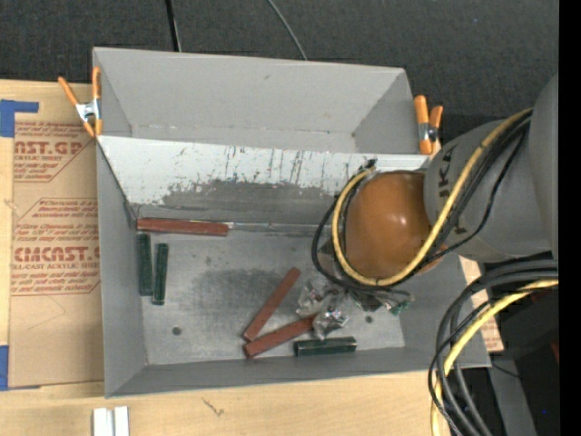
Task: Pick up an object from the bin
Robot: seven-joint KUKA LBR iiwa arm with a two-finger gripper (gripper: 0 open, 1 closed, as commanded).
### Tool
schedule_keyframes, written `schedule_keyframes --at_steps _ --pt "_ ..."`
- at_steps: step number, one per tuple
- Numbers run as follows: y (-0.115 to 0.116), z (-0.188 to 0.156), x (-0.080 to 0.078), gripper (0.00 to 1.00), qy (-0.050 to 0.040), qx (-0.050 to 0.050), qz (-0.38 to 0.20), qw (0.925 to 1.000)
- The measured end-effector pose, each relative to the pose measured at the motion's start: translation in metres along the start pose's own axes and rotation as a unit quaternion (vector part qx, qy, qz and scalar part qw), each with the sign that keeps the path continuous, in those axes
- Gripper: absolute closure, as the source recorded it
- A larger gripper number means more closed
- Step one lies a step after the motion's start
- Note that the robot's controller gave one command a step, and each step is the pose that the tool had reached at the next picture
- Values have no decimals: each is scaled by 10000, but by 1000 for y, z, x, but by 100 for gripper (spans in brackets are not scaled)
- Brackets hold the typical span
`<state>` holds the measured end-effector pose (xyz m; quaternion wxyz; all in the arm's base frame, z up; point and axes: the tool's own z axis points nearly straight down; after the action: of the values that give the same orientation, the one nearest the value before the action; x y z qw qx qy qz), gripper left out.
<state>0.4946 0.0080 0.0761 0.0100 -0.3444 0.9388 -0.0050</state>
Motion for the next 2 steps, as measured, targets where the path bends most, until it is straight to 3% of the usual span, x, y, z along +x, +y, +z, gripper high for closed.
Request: schedule_keyframes --at_steps 1,2 --pt "0 0 0 100 0 0 -3 10000" --pt "-7 -119 13 100 66 -87 -273 9996"
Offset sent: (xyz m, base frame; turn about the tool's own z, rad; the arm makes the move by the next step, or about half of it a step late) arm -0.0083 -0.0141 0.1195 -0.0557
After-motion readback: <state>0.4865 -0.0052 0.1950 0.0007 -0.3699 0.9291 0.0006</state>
